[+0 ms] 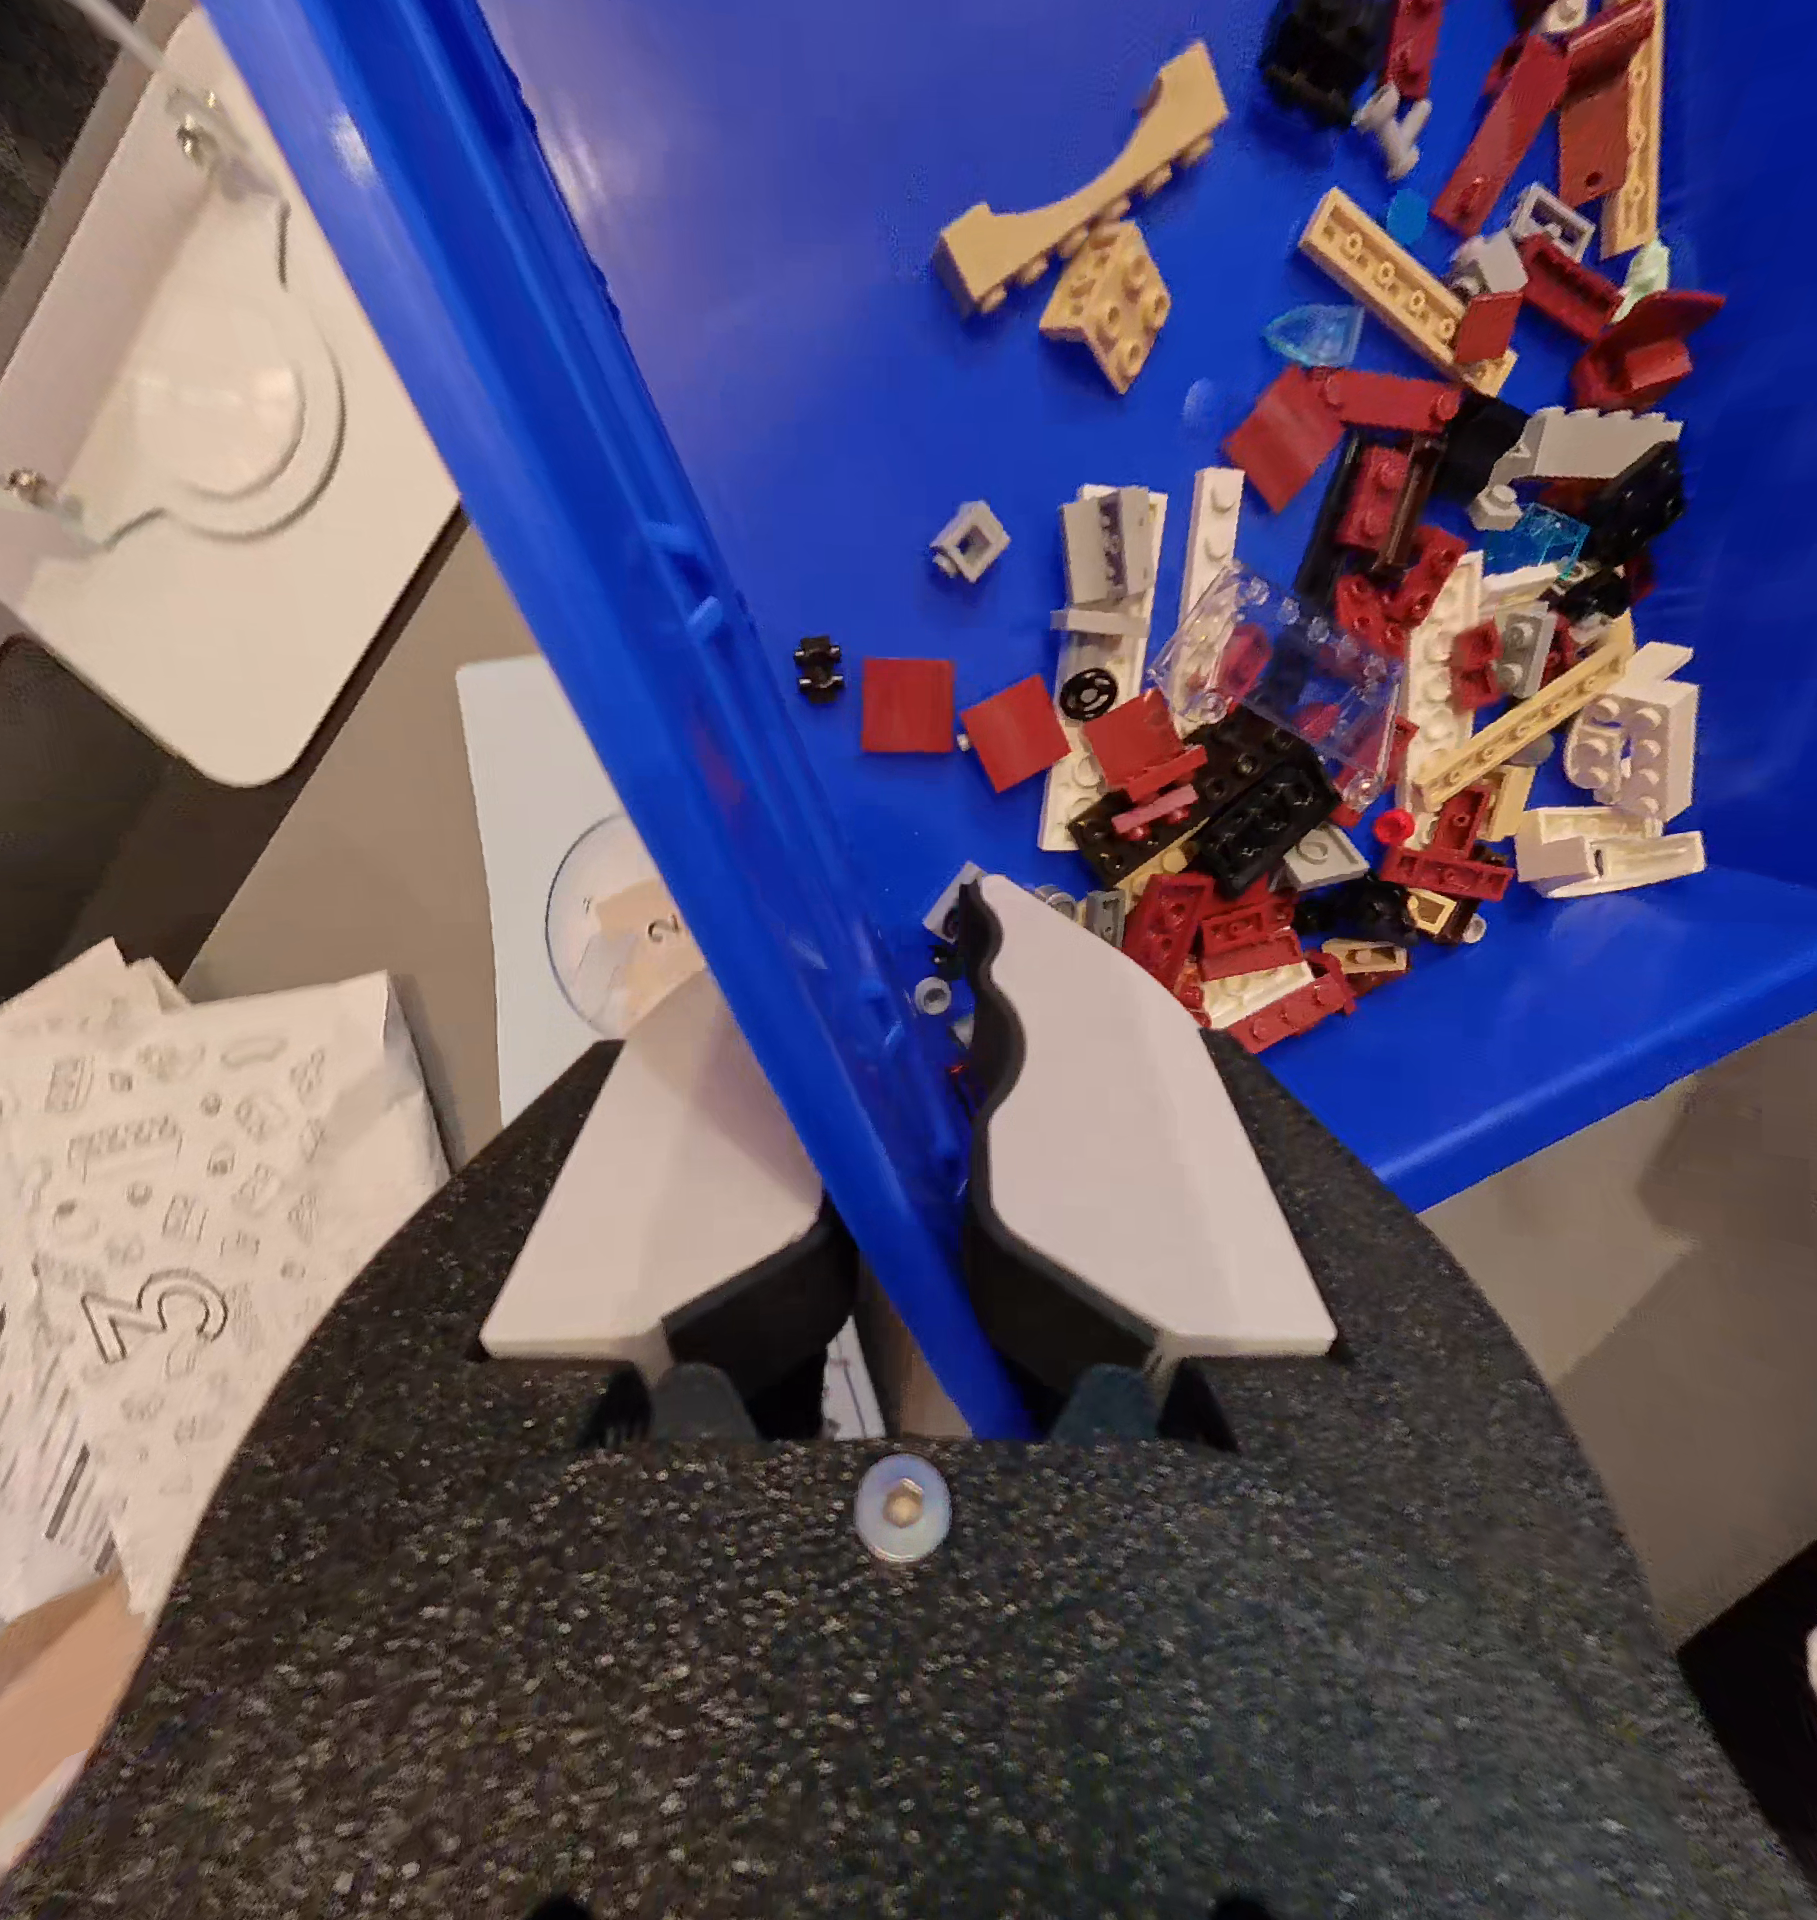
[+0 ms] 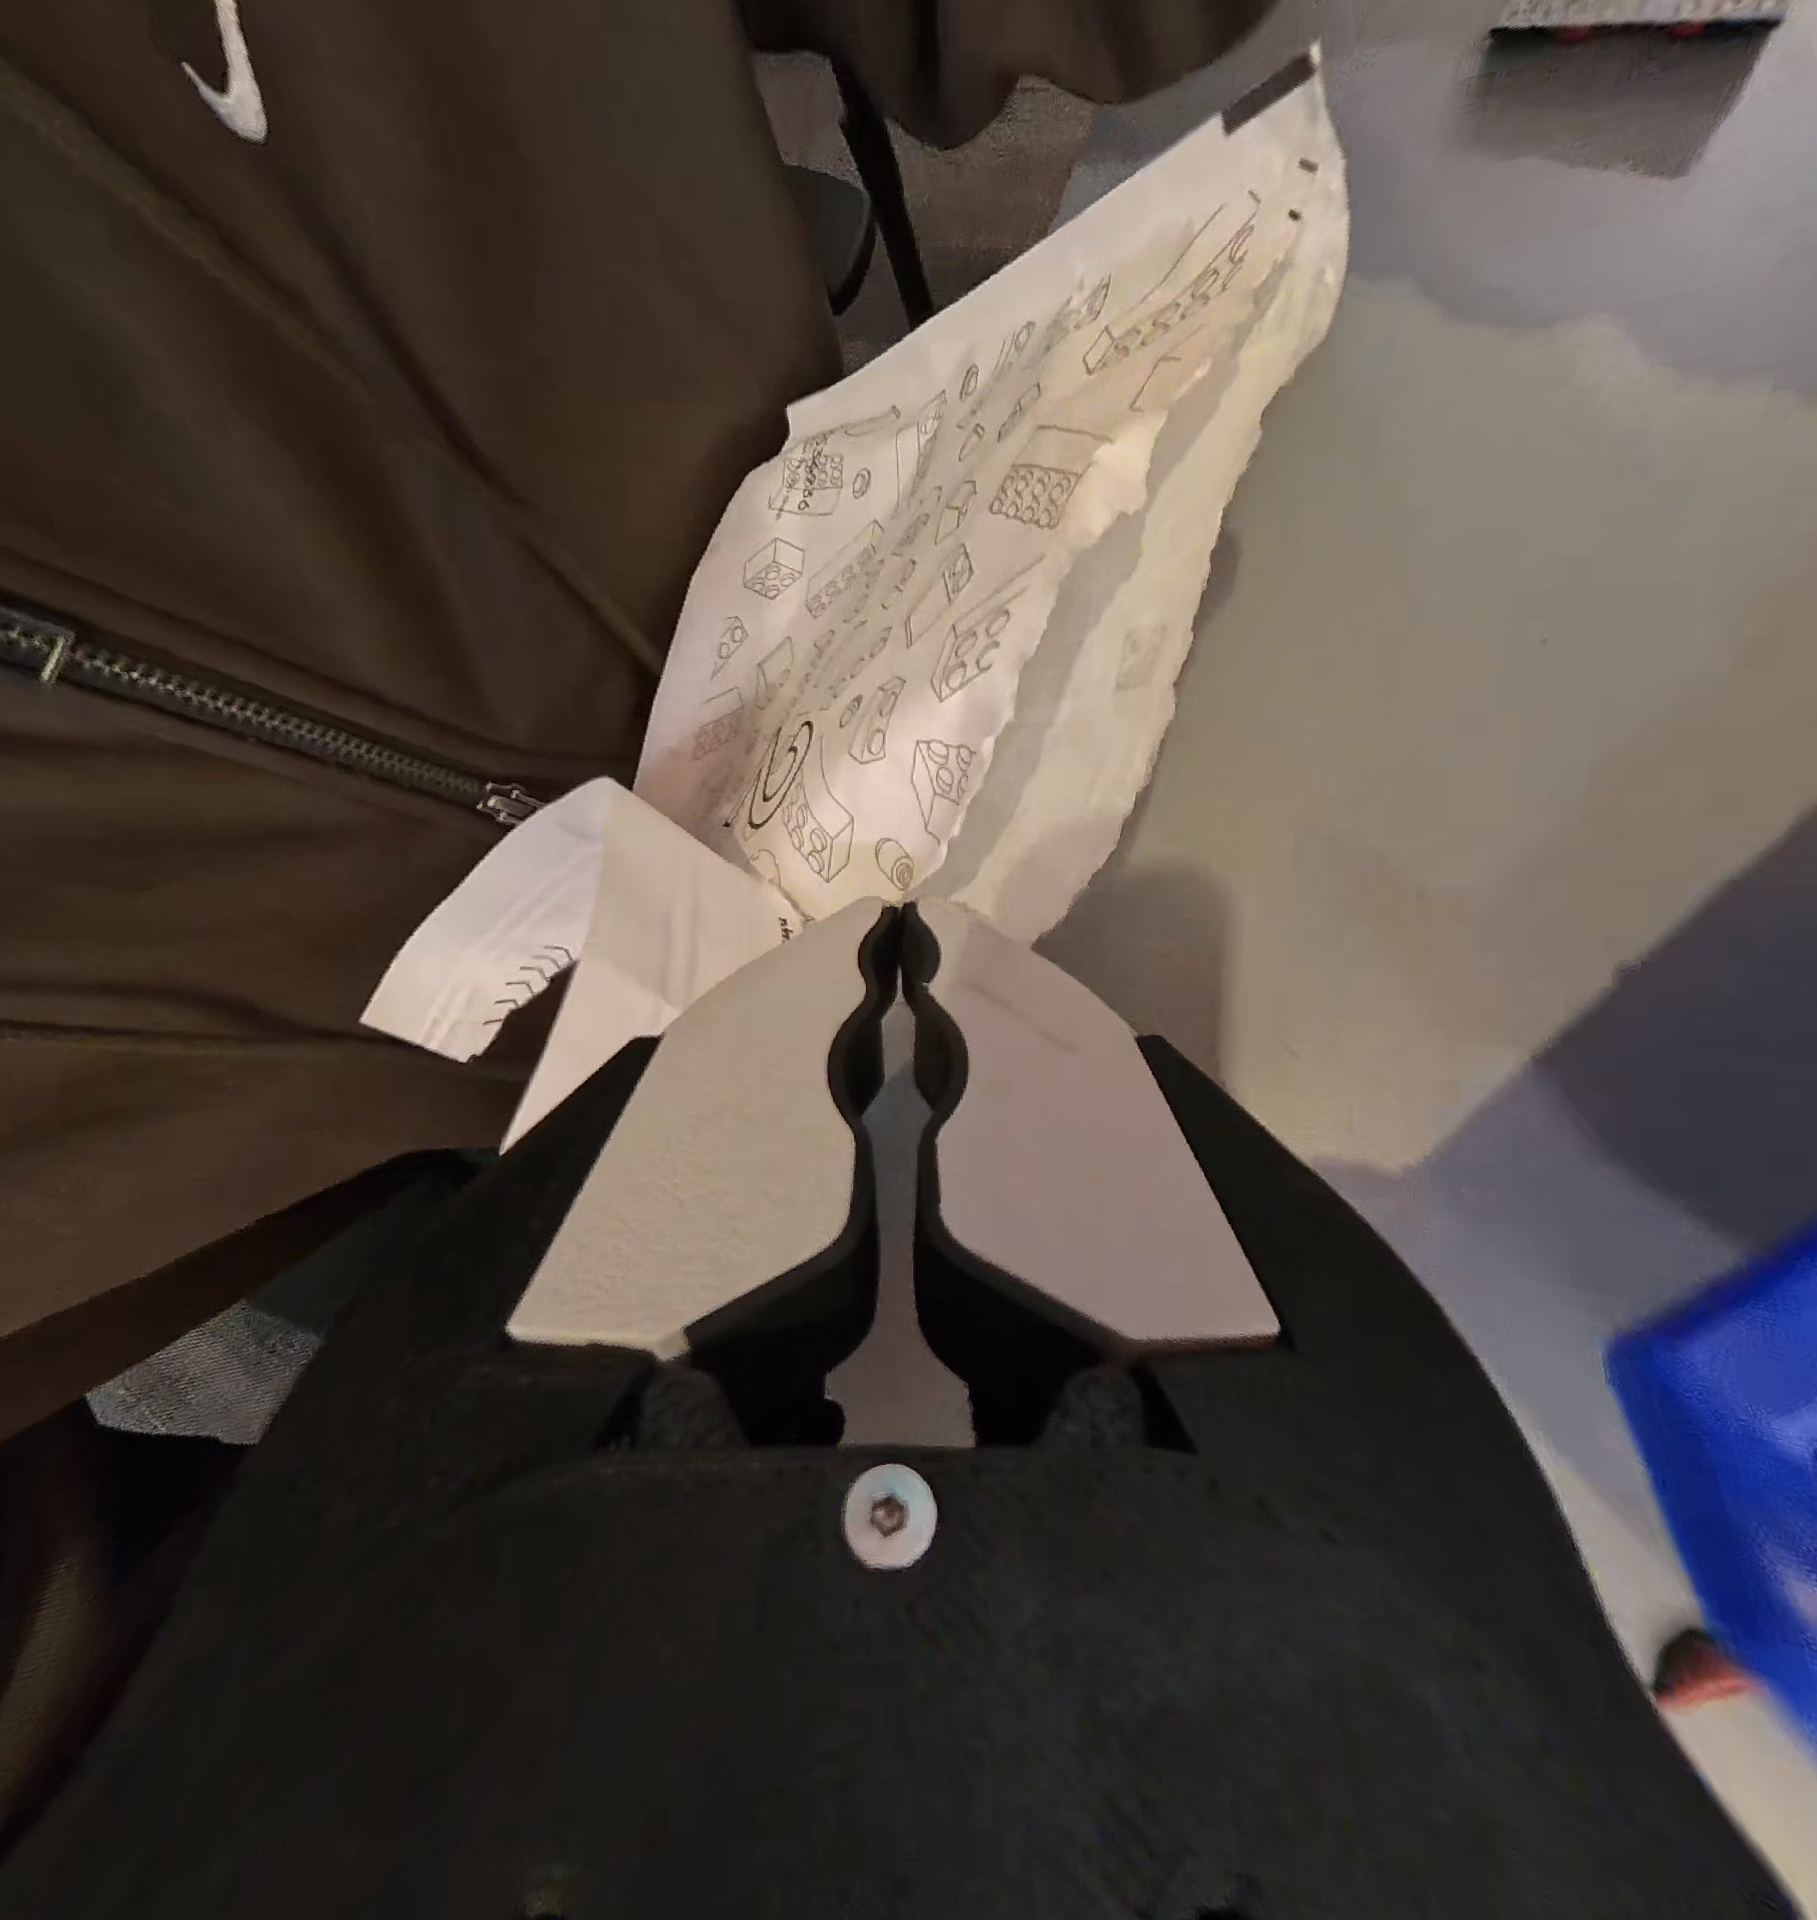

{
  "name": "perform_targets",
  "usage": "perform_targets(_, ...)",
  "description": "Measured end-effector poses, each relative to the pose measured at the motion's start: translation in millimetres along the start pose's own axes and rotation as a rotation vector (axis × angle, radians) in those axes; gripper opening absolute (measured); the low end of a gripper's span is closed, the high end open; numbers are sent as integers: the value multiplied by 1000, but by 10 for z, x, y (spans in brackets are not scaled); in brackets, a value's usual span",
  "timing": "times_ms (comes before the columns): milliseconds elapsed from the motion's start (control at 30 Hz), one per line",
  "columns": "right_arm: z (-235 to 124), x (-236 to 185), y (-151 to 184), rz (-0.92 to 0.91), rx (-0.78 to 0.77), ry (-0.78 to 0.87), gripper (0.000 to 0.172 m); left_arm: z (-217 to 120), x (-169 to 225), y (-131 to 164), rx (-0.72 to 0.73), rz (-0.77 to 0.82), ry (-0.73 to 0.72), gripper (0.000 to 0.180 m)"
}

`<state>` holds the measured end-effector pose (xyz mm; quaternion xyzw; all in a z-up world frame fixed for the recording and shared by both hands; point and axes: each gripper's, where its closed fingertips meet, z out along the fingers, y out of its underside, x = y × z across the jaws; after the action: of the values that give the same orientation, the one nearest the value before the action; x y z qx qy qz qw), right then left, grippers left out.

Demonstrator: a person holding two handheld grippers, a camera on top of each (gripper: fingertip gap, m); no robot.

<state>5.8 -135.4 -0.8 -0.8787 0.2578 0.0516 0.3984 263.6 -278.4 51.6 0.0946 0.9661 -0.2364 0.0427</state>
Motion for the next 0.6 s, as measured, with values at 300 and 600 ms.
perform_targets(300,-128,169,-24,34,69,75,0,-250,-160,594,-3,-96,-9,18)
perform_targets(600,-30,222,-85,54,99,106,0,-363,202,608,-19,-6,103,18)
